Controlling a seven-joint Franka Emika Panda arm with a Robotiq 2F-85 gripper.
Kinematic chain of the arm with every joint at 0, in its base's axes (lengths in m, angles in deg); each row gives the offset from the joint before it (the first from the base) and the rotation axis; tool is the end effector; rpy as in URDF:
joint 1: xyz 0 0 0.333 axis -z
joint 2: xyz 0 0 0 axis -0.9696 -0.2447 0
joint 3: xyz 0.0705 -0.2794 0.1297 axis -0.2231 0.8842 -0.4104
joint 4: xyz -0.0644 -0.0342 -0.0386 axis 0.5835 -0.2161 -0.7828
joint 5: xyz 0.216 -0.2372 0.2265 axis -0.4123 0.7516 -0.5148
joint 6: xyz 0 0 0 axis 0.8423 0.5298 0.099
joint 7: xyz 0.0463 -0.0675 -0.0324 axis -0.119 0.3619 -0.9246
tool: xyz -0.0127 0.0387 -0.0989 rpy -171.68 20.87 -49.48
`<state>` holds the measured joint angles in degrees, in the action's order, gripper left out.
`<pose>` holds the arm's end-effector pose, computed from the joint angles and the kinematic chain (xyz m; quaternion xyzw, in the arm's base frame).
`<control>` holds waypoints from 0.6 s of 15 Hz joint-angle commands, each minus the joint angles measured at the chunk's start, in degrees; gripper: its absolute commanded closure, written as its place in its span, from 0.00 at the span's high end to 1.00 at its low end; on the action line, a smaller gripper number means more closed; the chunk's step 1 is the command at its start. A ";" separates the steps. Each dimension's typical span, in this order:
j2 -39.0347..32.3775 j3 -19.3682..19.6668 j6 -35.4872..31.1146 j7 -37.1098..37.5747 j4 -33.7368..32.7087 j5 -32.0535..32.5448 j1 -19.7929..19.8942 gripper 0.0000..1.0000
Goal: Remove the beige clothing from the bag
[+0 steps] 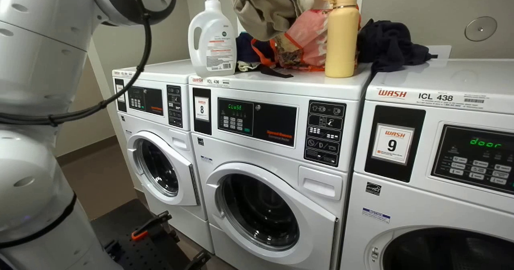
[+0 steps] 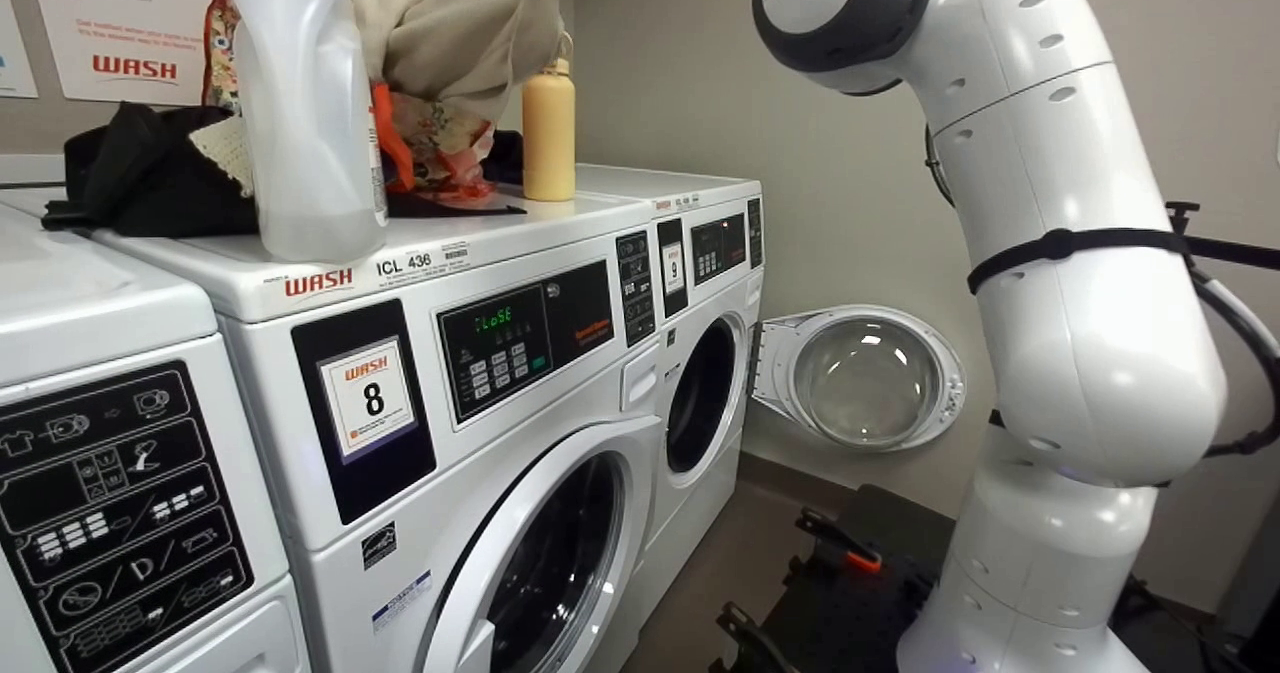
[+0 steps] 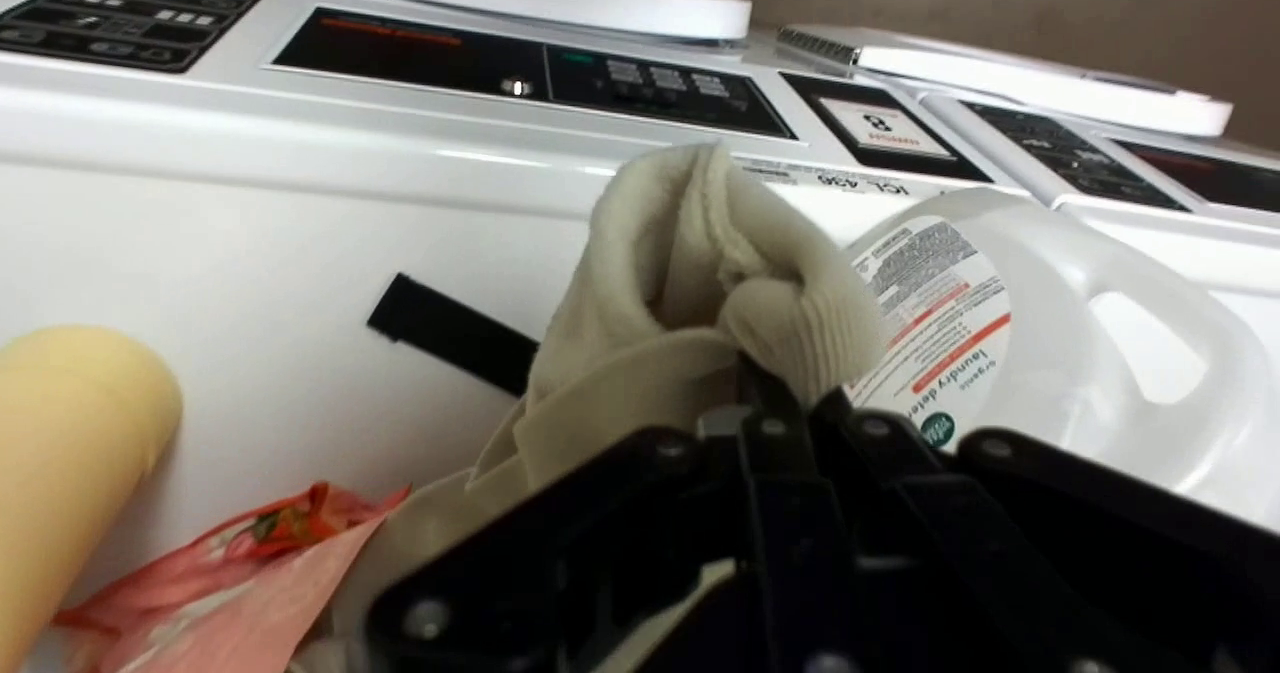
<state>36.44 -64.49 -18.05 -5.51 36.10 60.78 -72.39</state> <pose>0.5654 0.0200 0.7785 -0.9794 -0.1682 -0.0489 0.1008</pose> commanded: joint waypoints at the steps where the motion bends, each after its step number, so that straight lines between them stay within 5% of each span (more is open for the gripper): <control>1: -5.58 -0.37 2.54 -0.32 -1.22 1.23 -1.64 0.01; 9: -13.21 4.99 -5.74 0.51 -1.54 15.38 -8.76 0.01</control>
<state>24.42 -61.41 -20.68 -5.50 35.91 73.18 -79.49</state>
